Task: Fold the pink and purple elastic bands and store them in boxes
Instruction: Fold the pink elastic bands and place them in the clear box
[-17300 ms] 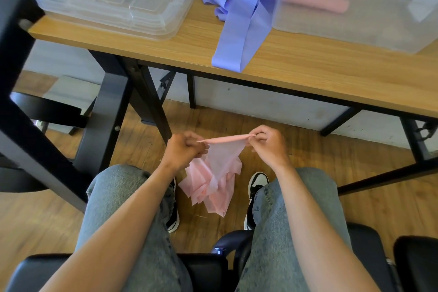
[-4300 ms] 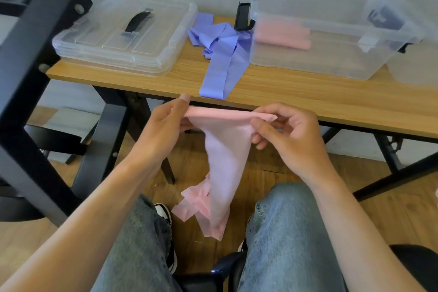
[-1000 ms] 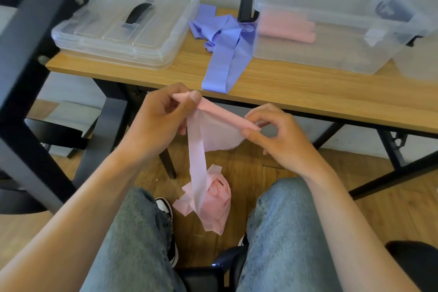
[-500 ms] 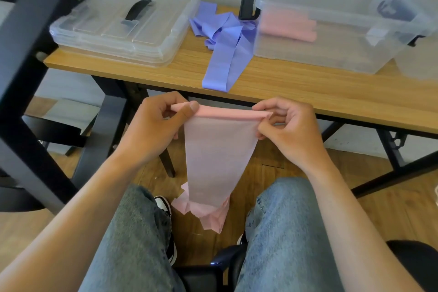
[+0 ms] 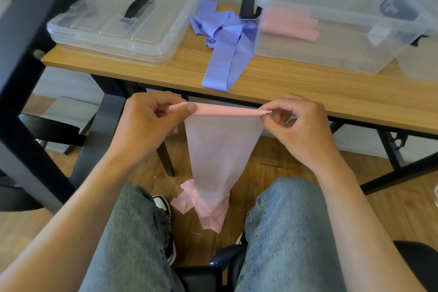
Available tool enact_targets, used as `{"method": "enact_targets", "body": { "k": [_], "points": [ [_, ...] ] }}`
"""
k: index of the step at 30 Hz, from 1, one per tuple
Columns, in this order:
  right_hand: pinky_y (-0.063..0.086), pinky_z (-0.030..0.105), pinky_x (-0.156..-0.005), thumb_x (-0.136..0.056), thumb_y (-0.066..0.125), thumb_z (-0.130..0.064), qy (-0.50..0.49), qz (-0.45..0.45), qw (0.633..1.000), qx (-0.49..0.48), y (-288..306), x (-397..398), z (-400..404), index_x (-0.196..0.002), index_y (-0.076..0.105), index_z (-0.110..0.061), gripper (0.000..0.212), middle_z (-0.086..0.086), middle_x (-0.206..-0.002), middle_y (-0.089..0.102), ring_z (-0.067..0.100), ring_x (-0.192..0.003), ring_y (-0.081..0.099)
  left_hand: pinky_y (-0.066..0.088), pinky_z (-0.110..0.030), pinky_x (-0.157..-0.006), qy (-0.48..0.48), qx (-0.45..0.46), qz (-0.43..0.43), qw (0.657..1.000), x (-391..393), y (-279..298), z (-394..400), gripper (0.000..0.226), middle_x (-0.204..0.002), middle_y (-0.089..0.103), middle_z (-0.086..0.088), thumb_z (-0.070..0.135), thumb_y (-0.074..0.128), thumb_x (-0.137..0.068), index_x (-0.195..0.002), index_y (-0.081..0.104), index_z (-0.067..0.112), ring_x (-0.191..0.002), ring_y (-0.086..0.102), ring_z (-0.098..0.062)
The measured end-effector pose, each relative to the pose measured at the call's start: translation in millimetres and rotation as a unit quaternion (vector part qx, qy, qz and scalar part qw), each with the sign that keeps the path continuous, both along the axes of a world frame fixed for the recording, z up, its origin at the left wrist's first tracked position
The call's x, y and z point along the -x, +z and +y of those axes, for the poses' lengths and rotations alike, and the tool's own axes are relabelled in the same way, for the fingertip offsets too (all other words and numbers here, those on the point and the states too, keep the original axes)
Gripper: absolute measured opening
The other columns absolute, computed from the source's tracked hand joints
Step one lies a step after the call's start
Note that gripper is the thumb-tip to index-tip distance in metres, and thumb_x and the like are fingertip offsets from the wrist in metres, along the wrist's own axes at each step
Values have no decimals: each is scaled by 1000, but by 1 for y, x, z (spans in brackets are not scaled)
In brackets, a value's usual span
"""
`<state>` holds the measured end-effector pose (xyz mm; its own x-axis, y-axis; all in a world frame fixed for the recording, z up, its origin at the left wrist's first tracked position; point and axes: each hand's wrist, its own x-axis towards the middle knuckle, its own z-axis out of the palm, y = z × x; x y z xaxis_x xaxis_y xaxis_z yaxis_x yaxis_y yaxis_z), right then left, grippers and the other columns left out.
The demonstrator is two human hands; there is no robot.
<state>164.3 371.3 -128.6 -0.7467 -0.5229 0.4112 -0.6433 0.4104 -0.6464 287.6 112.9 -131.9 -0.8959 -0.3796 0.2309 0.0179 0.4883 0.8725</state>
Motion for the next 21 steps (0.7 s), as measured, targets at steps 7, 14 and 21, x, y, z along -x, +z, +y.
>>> {"method": "enact_targets", "body": {
  "k": [7, 14, 21],
  "points": [
    [64, 34, -76, -100, 59, 4, 33, -235, 960, 146, 2, -7, 0, -106, 73, -6, 18, 7, -92, 80, 20, -92, 79, 63, -26, -72, -23, -285, -25, 958, 2, -3, 12, 33, -93, 80, -10, 33, 72, -82, -109, 75, 13, -85, 78, -21],
    [65, 29, -72, -95, 69, -4, 44, -296, 939, 169, 5, -9, 3, -102, 74, 0, 10, 10, -92, 80, 25, -86, 80, 63, -25, -74, -30, -273, -49, 960, 1, -14, 10, 28, -96, 80, -6, 19, 76, -77, -105, 76, 15, -94, 77, -21],
    [60, 20, -84, -88, 78, -6, 35, -196, 978, 67, 0, 0, 10, -115, 75, -22, 32, -6, -101, 79, 8, -94, 77, 58, -17, -80, -105, -57, -89, 989, -2, -19, 1, 39, -97, 78, 11, 9, 84, -79, -115, 77, 22, -91, 75, -8]
  ]
}}
